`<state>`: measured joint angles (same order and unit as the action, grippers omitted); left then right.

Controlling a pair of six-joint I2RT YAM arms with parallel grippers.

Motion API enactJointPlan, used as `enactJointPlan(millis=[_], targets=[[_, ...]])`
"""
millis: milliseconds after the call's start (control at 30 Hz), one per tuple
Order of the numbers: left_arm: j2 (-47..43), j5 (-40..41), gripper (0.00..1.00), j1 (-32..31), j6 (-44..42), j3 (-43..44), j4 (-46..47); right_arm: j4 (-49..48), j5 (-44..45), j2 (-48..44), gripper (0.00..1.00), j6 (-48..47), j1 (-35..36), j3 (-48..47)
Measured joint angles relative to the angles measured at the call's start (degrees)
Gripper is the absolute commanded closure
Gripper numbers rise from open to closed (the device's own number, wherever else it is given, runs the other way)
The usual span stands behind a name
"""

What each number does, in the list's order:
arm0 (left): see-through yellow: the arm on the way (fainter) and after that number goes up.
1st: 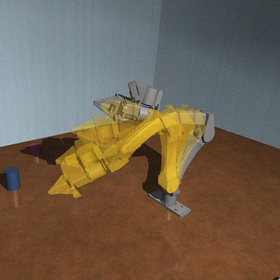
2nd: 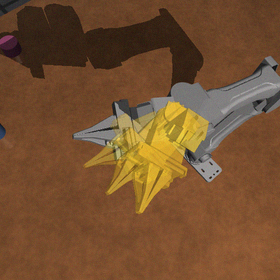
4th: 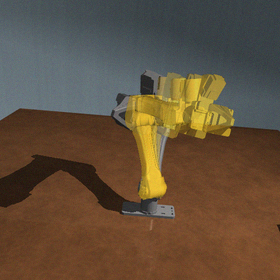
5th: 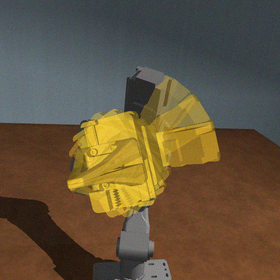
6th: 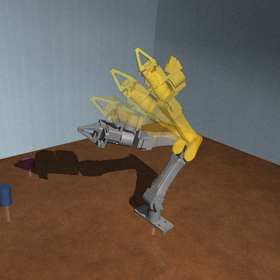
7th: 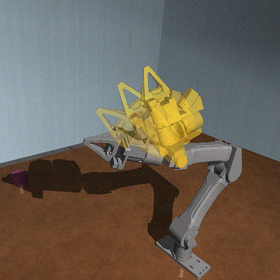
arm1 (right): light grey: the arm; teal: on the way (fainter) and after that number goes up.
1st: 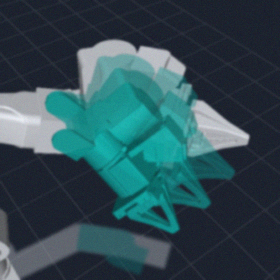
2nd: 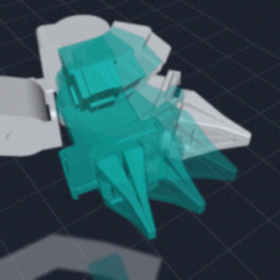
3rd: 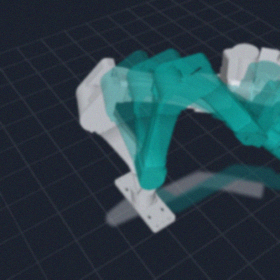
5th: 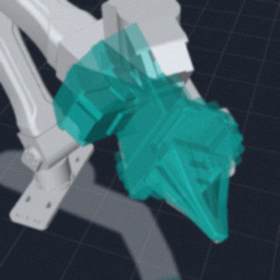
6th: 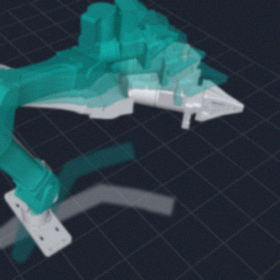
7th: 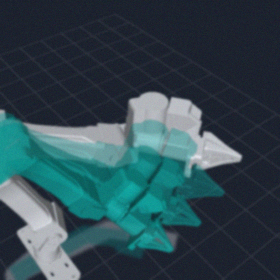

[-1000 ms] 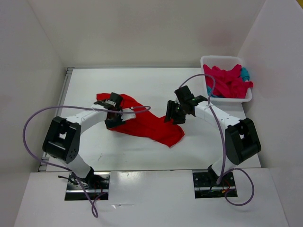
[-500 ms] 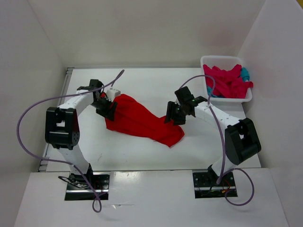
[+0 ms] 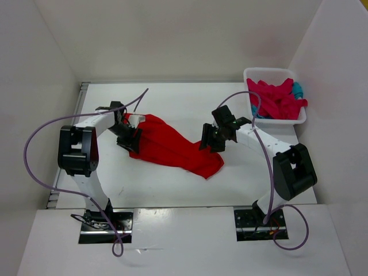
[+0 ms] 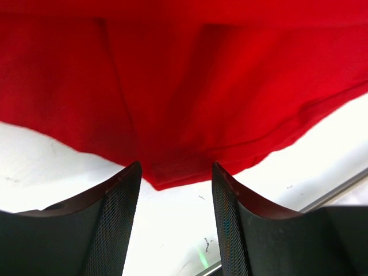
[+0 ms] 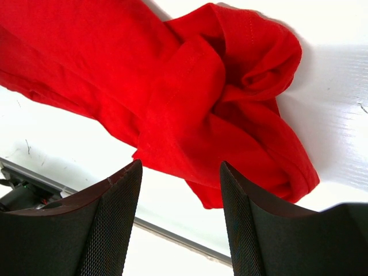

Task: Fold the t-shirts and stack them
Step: Flatten out the tshirt

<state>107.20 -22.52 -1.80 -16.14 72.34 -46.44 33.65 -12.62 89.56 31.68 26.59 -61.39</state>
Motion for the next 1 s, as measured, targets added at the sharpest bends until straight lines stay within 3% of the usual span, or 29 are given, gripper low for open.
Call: enactJointPlan(millis=[300,433,467,533,600,633,867,1000], targets=[[-0.24,0.66,0.44,0.07,0.68,0.02,-1.14,0.00,-0.02,0.00,0.38,0.00,0.02,0.00],[0.02,-0.57,0.56,0.07,0.11,0.00,-2.01,-0.02,0.00,0.00,0.38,0.00,0.02,0.00],[0.22,-1.11,0.66,0.07,-0.15,0.02,-2.29,0.00,0.00,0.00,0.38,0.00,0.02,0.00],[0.63,-2.25,0.77,0.07,-0.17,0.04,-2.75,0.00,0.09,0.00,0.38,0.00,0.02,0.00],[1.03,-3.30,0.88,0.04,-0.35,0.24,-3.21,0.02,0.72,0.09,0.31,-0.02,0.22,-0.07],[1.18,-3.76,0.91,0.04,-0.31,0.48,-3.39,0.04,1.29,0.33,0.26,0.09,0.44,-0.22],[1.31,-5.84,0.99,0.00,-0.33,3.04,-3.72,1.81,8.94,9.40,0.26,0.02,4.11,-9.01],[0.20,-5.99,1.00,0.00,-0.33,3.15,-3.76,2.67,12.09,13.75,0.40,0.09,4.68,-12.33]])
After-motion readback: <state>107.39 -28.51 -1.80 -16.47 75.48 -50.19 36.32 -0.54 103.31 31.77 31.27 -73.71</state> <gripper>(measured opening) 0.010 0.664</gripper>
